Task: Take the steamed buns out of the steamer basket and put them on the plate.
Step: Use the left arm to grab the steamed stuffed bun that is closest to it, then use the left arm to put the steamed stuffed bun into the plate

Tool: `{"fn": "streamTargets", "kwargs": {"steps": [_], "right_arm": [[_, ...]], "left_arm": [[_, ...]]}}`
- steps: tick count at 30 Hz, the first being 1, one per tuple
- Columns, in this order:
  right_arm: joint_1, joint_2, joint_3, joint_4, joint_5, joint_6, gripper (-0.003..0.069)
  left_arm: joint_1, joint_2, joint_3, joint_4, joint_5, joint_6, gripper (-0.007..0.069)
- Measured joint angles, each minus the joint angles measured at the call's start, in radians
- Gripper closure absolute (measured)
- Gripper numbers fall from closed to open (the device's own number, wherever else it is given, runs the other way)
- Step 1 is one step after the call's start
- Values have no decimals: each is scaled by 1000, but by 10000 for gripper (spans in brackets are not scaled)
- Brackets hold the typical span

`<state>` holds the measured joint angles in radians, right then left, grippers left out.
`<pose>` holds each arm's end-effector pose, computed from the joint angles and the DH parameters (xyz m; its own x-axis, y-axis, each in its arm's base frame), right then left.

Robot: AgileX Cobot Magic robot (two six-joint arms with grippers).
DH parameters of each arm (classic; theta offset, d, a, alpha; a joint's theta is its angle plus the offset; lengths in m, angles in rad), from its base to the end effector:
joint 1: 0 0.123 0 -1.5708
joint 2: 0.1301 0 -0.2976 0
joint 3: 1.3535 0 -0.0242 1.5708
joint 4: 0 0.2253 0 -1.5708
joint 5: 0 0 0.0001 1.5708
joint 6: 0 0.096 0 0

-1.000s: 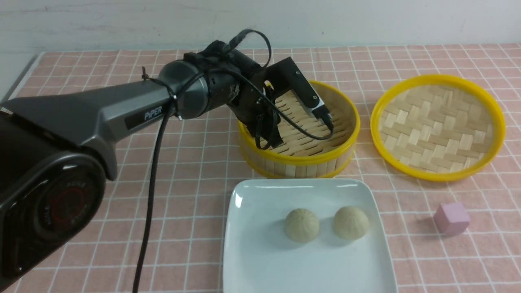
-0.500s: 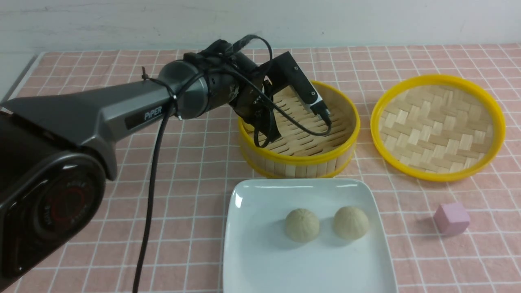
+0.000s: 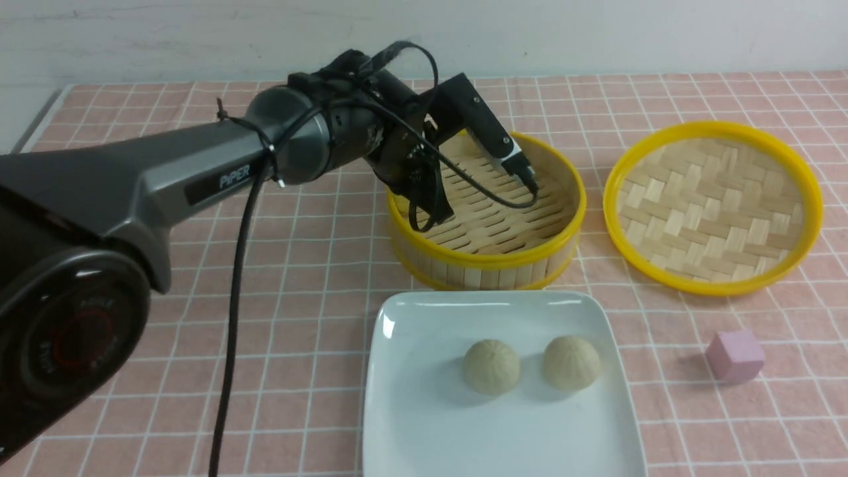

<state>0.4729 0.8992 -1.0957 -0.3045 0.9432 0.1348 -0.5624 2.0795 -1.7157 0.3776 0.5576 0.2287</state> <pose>0.1272 0.0389 0.4089 -0.5161 -0.3160 -0.7961 -0.2931 0.9385 -0.1825 0.4044 -0.2327 0.2559 -0.3027 0.8001 -0.5179 0.6668 0.5660 0.4847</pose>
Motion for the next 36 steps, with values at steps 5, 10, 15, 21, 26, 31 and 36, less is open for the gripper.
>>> {"fn": "streamTargets", "kwargs": {"steps": [5, 10, 15, 21, 26, 31, 36], "right_arm": [[0, 0, 0, 0, -8, 0, 214], [0, 0, 0, 0, -13, 0, 214], [0, 0, 0, 0, -24, 0, 214], [0, 0, 0, 0, -44, 0, 216], [0, 0, 0, 0, -45, 0, 216], [0, 0, 0, 0, -45, 0, 216], [0, 0, 1, 0, -44, 0, 216]], "left_arm": [[0, -97, 0, 0, 32, -46, 607], [0, -195, 0, -26, 138, -56, 607], [0, -268, 0, -119, 264, -51, 607], [0, -341, 0, -326, 425, 56, 606], [0, -352, 0, -474, 549, 113, 606], [0, -353, 21, -539, 629, 116, 606], [0, -354, 132, -601, 613, 129, 606]]}}
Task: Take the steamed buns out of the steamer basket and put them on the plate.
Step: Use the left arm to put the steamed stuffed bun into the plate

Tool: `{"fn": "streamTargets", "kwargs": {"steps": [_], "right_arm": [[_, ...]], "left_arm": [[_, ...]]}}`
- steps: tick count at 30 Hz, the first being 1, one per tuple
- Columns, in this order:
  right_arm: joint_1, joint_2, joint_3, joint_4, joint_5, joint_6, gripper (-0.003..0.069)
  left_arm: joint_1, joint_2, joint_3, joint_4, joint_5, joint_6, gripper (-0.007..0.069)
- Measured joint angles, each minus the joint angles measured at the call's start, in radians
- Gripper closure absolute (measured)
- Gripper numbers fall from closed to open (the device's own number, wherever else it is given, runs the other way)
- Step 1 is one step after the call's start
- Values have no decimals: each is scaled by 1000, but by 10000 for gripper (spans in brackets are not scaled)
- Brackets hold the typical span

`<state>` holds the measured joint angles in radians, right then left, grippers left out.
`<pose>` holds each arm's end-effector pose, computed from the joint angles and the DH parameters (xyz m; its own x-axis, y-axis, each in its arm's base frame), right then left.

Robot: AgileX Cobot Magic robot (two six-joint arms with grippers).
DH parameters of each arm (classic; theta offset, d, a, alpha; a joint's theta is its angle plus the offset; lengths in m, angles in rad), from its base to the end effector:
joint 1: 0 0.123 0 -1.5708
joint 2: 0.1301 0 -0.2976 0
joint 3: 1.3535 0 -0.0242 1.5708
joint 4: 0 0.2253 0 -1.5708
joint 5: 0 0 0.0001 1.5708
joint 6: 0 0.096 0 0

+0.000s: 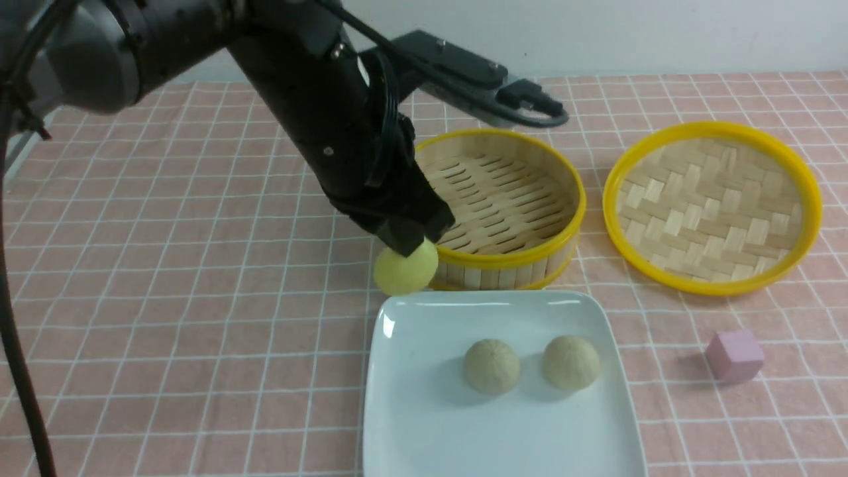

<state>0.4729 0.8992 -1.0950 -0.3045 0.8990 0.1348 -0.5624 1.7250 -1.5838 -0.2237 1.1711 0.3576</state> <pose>0.1291 0.0407 0.4119 -0.4809 -0.3097 -0.8202 -0.2981 0.9376 -0.1793 0.2791 -0.1991 0.3325 -0.6098 0.6922 -0.3859 0.7721 0.6288 -0.0923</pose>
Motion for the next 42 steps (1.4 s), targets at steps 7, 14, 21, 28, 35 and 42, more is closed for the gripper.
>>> {"fn": "streamTargets", "kwargs": {"steps": [7, 14, 21, 28, 35, 42], "right_arm": [[0, 0, 45, 0, 7, 0, 216], [0, 0, 85, 0, 5, 0, 216], [0, 0, 90, 0, 3, 0, 216], [0, 0, 90, 0, -1, 0, 216], [0, 0, 90, 0, -1, 0, 216], [0, 0, 90, 0, -8, 0, 216]], "left_arm": [[0, 1, 161, -65, -136, 46, 606], [0, 7, 208, -66, -210, 67, 606], [0, 80, 211, -69, -241, 70, 606], [0, 162, 213, -73, -263, 71, 605], [0, 163, 213, -92, -273, 71, 602], [0, 163, 213, -102, -255, 69, 585]]}}
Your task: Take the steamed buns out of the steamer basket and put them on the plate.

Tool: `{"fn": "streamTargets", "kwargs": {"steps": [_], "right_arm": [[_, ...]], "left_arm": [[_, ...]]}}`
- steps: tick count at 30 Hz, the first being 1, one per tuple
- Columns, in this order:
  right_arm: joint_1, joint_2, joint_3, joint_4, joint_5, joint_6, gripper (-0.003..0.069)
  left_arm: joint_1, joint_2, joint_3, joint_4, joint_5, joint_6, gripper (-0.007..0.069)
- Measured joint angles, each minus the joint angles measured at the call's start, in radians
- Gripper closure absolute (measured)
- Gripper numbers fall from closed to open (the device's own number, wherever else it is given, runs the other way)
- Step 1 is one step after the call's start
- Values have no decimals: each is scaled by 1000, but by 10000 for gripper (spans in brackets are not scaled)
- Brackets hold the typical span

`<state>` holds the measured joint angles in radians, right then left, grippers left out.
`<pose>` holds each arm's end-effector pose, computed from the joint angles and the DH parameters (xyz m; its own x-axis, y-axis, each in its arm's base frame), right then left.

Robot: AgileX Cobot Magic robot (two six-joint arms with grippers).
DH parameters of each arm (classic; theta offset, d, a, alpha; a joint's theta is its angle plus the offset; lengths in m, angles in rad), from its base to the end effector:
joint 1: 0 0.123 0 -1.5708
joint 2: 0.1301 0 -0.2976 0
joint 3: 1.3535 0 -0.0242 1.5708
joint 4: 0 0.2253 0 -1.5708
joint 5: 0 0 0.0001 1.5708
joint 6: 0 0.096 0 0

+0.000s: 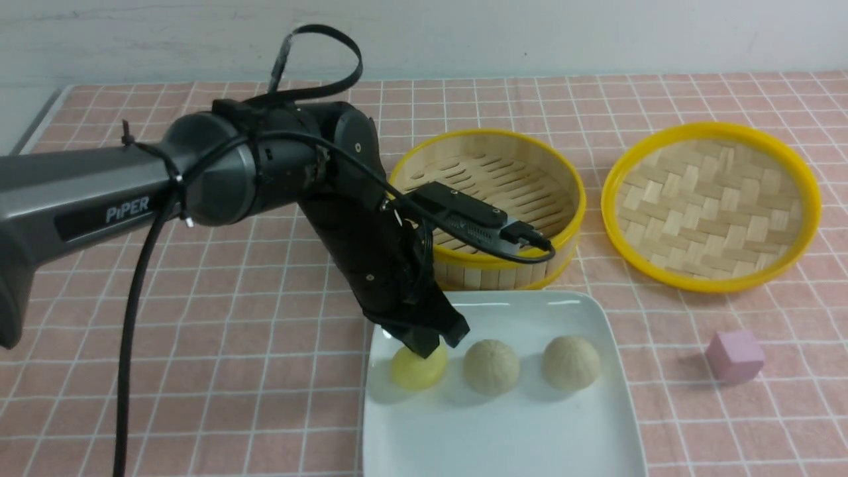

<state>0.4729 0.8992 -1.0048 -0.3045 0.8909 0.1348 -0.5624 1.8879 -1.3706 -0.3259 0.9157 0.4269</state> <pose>0.1312 0.0420 0.3865 -0.5384 -0.3412 -0.7705 -0.3139 0.9298 -0.1925 0.2971 -0.2161 0.2294 -0.6726 0.6778 -0.2970 0.7368 0.6504 -0.1846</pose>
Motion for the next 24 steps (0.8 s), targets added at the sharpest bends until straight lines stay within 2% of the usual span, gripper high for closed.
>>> {"fn": "streamTargets", "kwargs": {"steps": [6, 16, 24], "right_arm": [[0, 0, 0, 0, 0, 0, 216], [0, 0, 0, 0, 0, 0, 216], [0, 0, 0, 0, -4, 0, 216]], "left_arm": [[0, 0, 0, -15, 4, -2, 532], [0, -1, -32, -17, 46, -22, 282], [0, -1, -179, 1, 168, -39, 251]]}}
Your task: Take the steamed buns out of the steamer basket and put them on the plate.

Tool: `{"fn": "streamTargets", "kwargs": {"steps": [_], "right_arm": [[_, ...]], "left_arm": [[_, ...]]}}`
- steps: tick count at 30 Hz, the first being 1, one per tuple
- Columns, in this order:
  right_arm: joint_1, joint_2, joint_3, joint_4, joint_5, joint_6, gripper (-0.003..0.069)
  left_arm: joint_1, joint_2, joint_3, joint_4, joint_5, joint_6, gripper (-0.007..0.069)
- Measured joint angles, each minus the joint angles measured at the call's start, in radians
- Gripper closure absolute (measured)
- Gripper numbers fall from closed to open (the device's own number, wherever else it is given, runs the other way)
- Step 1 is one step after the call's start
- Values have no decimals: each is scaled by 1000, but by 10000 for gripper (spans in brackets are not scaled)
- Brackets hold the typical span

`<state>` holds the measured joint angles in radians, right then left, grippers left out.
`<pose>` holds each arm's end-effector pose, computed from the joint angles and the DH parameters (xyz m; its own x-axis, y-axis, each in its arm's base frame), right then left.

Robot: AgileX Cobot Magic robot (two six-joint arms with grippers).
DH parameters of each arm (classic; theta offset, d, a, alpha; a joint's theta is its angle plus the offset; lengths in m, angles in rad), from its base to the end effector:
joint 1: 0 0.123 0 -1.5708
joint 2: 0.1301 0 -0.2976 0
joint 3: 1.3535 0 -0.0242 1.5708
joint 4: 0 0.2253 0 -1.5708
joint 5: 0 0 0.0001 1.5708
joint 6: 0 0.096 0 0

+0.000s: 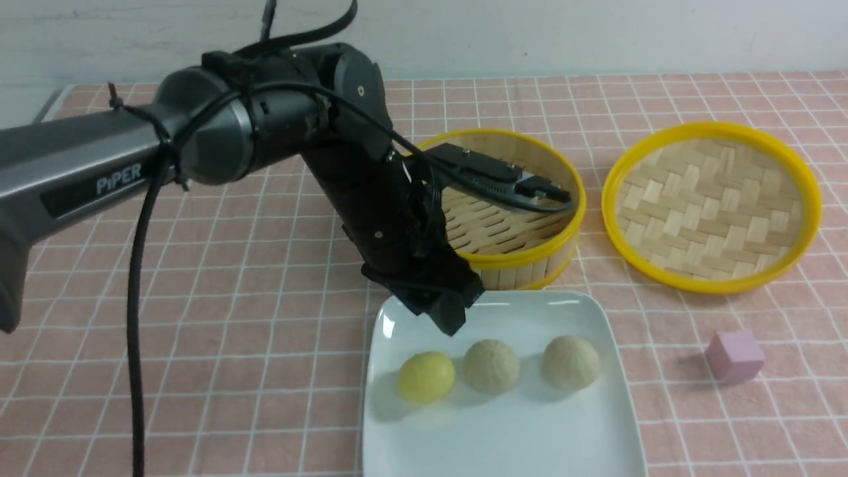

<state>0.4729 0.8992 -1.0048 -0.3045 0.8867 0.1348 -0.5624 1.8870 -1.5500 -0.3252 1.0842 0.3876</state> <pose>0.1314 0.0422 0.3868 -0.5351 -0.3407 -0.7731 -0.3143 0.9297 -0.1921 0.3038 -0.2236 0.2702 -0.6647 0.6788 -0.3122 0.7449 0.6342 -0.2069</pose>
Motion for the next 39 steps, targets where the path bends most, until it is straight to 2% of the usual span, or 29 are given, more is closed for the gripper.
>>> {"fn": "streamTargets", "kwargs": {"steps": [5, 6, 7, 9, 10, 12, 13, 15, 20, 28, 39], "right_arm": [[0, 0, 0, 0, -1, 0, 216], [0, 0, 0, 0, -1, 0, 216], [0, 0, 0, 0, -1, 0, 216], [0, 0, 0, 0, -2, 0, 216], [0, 0, 0, 0, -2, 0, 216], [0, 0, 0, 0, -2, 0, 216], [0, 0, 0, 0, -2, 0, 216], [0, 0, 0, 0, -2, 0, 216], [0, 0, 0, 0, -4, 0, 216], [0, 0, 0, 0, -48, 0, 216], [0, 0, 0, 0, -92, 0, 216]], "left_arm": [[0, 0, -118, 103, 78, -75, 250], [0, 0, -137, 143, 95, -90, 250], [0, 0, -183, 241, 123, -136, 250], [0, 0, -211, 318, 134, -182, 250], [0, 0, -215, 318, 135, -190, 250], [0, 0, -260, 479, 147, -288, 250], [0, 0, -263, 489, 148, -301, 250], [0, 0, -299, 619, 152, -388, 250], [0, -3, -335, 792, 155, -493, 254], [0, -77, -339, 903, 156, -547, 311], [0, -337, -340, 993, 156, -625, 320]]}}
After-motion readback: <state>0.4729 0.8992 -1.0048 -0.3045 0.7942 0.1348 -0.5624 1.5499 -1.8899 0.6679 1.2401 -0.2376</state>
